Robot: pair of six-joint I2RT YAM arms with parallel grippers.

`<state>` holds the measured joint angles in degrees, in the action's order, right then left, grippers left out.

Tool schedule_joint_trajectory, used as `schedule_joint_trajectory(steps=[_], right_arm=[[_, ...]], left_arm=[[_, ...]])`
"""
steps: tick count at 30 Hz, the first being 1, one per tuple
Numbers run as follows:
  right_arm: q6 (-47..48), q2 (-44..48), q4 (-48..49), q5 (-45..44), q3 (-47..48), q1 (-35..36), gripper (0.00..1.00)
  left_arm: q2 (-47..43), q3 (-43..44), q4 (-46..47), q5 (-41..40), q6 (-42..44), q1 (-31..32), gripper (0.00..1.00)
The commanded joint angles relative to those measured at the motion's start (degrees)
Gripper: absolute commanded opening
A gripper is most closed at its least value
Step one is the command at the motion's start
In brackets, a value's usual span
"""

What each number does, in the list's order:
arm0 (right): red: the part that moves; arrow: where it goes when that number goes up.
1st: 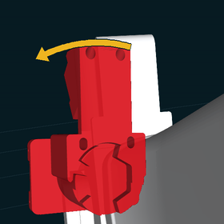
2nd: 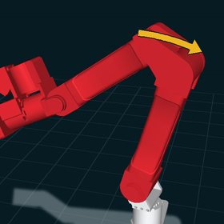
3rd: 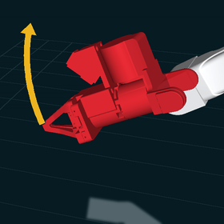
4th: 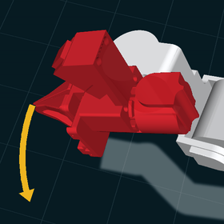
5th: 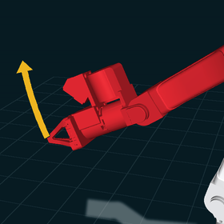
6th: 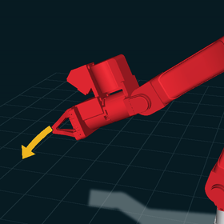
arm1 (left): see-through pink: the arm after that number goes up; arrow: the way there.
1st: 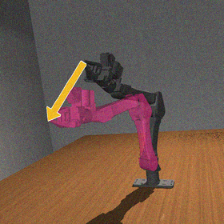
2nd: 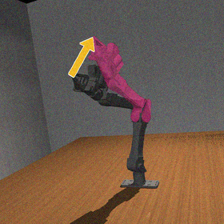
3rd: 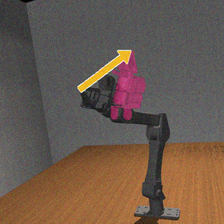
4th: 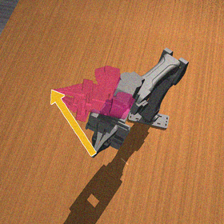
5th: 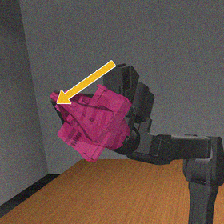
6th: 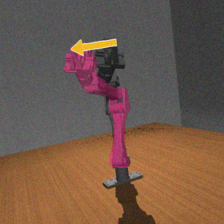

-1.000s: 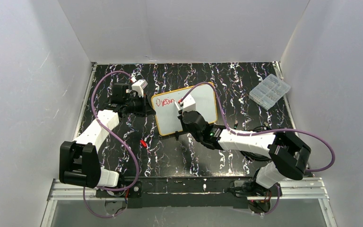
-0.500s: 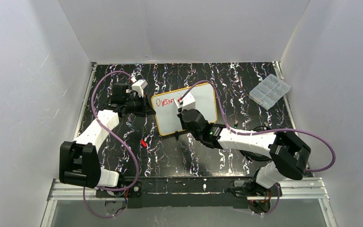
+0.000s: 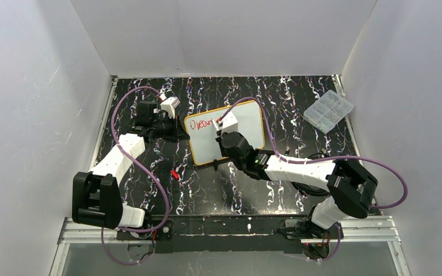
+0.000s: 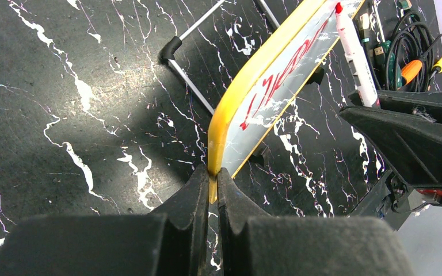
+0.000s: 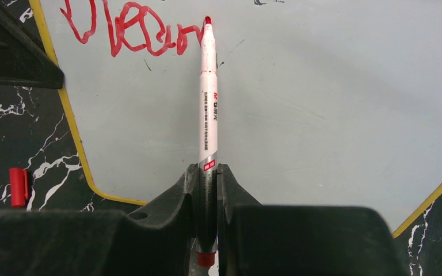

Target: Write a sentence on the whiteboard

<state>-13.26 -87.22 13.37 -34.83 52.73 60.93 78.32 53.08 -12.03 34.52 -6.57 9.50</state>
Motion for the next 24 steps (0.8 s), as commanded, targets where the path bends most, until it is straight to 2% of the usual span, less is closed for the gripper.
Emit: schedule_joint_trajectory(steps=[1,24], right_arm=[[-0.8,0.4,-0.7,-3.2,1.4,-0.5,0.01],[-4.3,1.5,-2.0,0.1,-2.5,-0.5,0.01]], left_arm=[[-2.0,0.8,-2.1,2.4,0.6,0.6,0.00],[-2.2,0.7,-2.1,2.2,0.6,0.6,0.00]])
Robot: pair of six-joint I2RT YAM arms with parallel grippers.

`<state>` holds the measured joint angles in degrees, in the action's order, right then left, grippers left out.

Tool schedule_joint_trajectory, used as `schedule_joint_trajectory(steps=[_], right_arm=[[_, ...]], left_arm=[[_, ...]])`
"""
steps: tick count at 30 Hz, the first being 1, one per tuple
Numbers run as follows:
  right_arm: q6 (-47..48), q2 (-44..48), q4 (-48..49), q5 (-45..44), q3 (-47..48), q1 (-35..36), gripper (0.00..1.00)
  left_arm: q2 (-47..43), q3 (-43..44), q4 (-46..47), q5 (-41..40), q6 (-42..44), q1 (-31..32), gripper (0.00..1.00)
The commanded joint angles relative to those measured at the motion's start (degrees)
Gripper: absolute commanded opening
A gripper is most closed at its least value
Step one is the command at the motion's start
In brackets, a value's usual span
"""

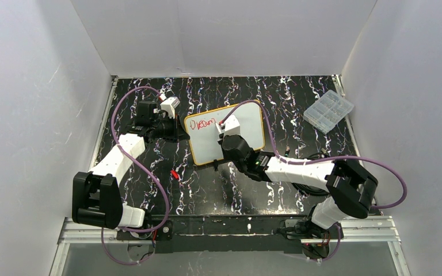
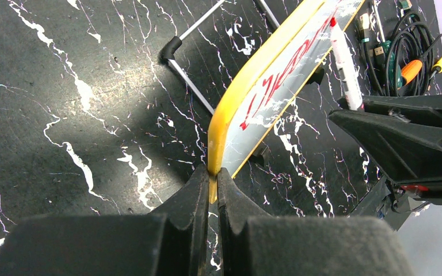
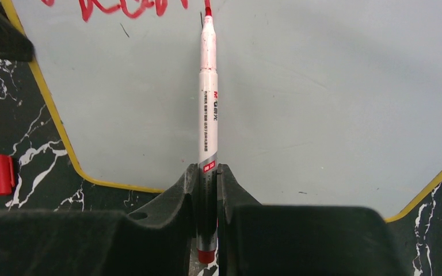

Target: Write a sentence on the whiteboard

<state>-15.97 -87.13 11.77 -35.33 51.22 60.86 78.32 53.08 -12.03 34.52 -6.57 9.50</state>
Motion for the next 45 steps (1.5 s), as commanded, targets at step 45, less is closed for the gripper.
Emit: schedule_joint_trajectory(steps=[45], right_arm=[[1.8,0.1,0.8,2.4,2.1,-1.7,0.01]], left_arm=[[-2.3,0.7,-2.1,2.1,0.6,0.6,0.00]])
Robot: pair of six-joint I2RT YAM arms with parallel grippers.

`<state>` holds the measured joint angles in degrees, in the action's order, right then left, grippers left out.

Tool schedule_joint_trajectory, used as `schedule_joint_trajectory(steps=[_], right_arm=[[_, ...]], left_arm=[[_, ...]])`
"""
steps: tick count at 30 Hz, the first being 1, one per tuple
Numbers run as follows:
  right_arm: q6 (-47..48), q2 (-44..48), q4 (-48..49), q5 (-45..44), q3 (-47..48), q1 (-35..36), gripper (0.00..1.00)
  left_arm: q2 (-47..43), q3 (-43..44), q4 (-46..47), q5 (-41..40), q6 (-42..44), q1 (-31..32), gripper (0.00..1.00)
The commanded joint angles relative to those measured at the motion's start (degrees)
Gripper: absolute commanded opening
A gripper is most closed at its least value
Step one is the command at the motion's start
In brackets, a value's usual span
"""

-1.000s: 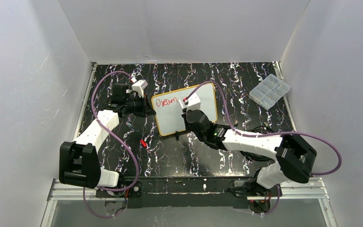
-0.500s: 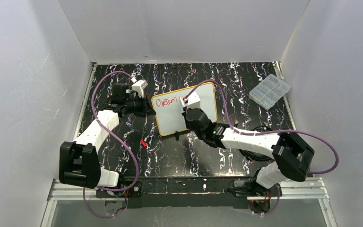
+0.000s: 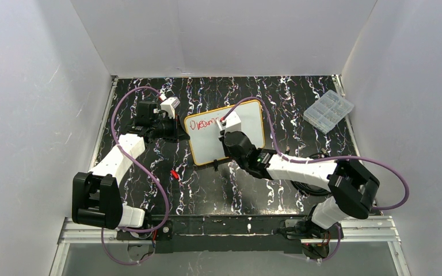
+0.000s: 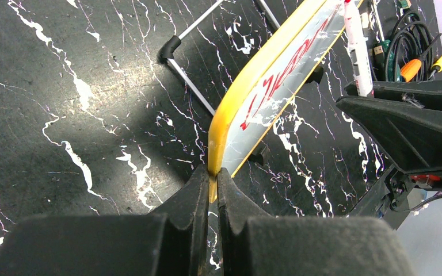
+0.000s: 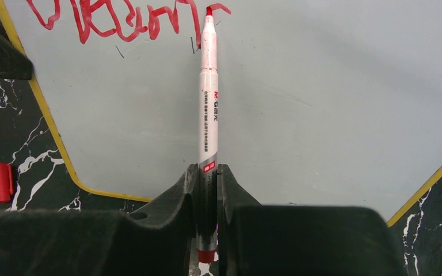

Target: Write a sentence on the whiteboard

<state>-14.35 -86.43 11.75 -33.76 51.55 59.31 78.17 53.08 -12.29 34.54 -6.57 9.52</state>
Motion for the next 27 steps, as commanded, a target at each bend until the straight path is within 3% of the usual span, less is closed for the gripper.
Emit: schedule_joint_trajectory(steps=[1,27], right_arm=[[-0.1,-0.6,0.6,0.9,1.6,-0.2,0.01],[-4.0,1.5,-3.9,-1.8,-2.0,-0.2,0.01]], left_arm=[[-2.1,0.7,-1.9,2.1,0.6,0.6,0.00],[-2.5,0.7,-1.9,2.2,0.5,0.6,0.00]])
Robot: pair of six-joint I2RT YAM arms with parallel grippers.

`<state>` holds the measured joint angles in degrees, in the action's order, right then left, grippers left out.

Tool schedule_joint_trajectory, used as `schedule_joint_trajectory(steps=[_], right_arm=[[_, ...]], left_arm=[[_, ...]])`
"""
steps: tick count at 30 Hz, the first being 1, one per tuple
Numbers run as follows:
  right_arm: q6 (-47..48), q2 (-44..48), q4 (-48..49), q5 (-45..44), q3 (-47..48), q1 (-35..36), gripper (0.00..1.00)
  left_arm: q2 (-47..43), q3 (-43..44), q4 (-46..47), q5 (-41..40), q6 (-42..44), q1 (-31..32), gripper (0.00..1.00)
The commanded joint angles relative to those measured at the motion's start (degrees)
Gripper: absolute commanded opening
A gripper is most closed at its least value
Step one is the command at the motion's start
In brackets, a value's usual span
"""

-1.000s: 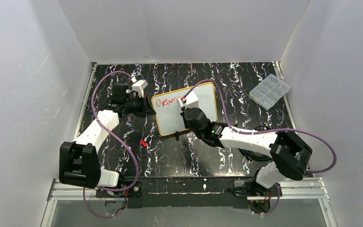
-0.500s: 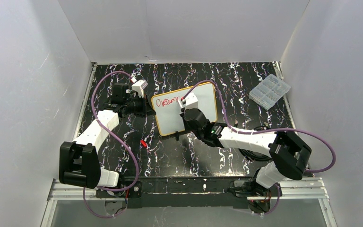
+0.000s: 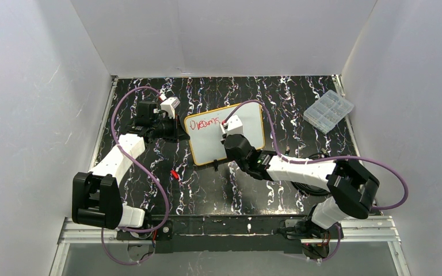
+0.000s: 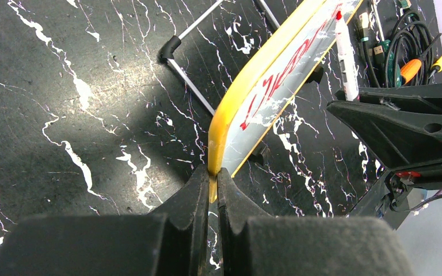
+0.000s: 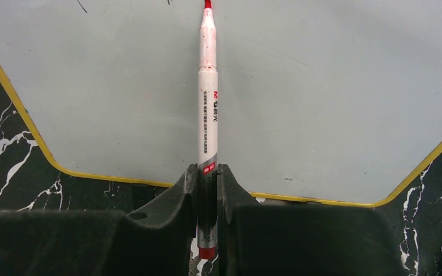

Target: Write a sentence on the whiteboard

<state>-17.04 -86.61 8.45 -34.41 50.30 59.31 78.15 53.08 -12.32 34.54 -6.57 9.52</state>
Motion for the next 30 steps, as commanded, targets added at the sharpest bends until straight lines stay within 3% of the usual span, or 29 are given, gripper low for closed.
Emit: schedule_joint_trajectory(steps=[1,17,30], right_arm=[[-1.5,1.6,-0.6,-0.5,-0.8,-0.2,0.01],[-0.6,1.5,0.6,2.3,0.0,0.9,0.01],[2.5,10.4,-1.2,0.9,-3.0,-2.8,0.01]], left_arm=[[-2.4,0.7,-1.8,2.2,0.4,0.6,0.00],[-2.6,0.7,-1.9,1.9,0.4,0.6,0.00],[-2.6,0.6,-1.9,1.3,0.5,0.6,0.00]])
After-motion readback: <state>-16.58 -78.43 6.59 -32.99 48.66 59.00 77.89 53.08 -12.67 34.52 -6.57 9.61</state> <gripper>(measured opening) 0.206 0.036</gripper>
